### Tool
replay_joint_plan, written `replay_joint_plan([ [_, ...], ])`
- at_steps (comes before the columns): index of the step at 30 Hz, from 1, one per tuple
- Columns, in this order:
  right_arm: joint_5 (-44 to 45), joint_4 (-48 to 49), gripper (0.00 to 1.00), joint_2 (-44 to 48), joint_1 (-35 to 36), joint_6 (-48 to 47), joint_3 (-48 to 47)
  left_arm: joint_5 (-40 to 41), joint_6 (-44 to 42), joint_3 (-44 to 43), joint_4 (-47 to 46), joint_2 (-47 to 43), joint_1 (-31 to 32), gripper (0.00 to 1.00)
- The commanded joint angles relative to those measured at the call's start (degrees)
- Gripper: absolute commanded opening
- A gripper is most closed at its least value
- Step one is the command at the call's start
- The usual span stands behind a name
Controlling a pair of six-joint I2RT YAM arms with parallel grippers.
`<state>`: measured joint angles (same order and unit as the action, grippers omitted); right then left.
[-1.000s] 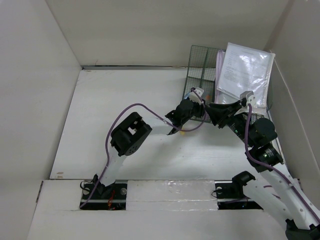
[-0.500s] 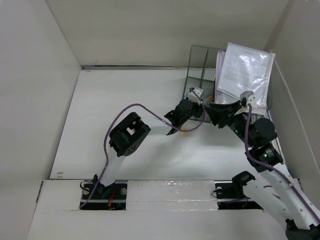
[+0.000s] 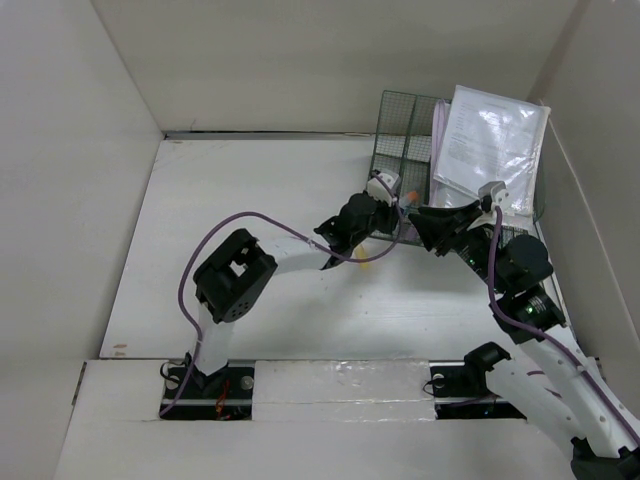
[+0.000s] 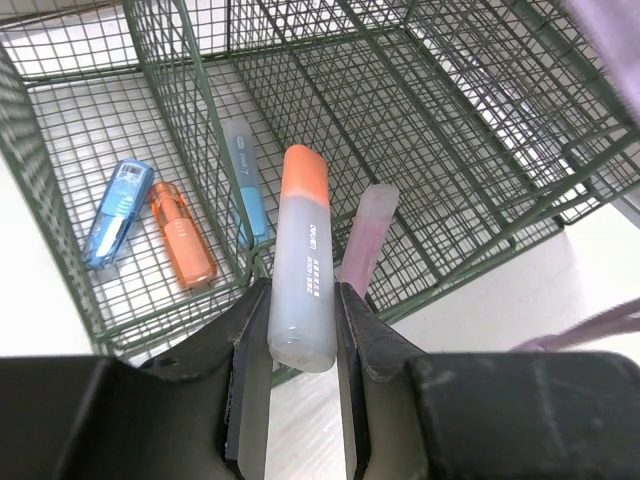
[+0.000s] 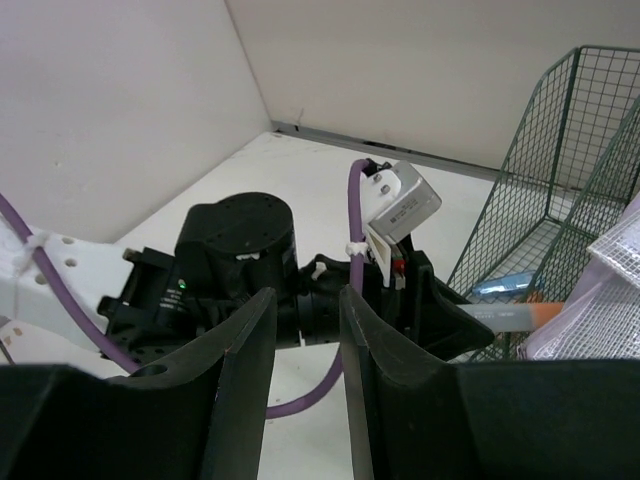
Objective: Organize the desk
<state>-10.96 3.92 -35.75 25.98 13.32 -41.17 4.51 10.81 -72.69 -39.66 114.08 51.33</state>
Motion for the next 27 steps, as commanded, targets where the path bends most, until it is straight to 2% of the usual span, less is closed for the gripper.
replay_joint_plan([
  [1,-0.5,3.3,0.37,0.4,0.6,0.3,0.0,-0.4,0.0,-0.3,4.7,-6.1,0.0,0.00],
  [5,-0.6,3.2,0.37,0.6,0.6,0.3,0.0,-0.5,0.1,-2.8,11.4,-7.9,0.0,0.00],
  [9,-0.6,3.2,0.37,0.7,0.6,0.2,-0.1,-1.2,0.1,-8.5,23.2,-7.2,0.0,0.00],
  [16,-0.1,2.9,0.37,1.3,0.6,0.4,-0.1,-2.1,0.8,-13.6,31.9,-6.6,0.0,0.00],
  [21,-0.1,2.8,0.37,1.4,0.6,0.5,-0.1,-1.0,0.7,-20.4,41.2,-4.1,0.0,0.00],
  [27,0.6,2.6,0.37,2.8,0.6,0.6,0.1,-0.7,0.9,-23.6,46.7,-1.9,0.0,0.00],
])
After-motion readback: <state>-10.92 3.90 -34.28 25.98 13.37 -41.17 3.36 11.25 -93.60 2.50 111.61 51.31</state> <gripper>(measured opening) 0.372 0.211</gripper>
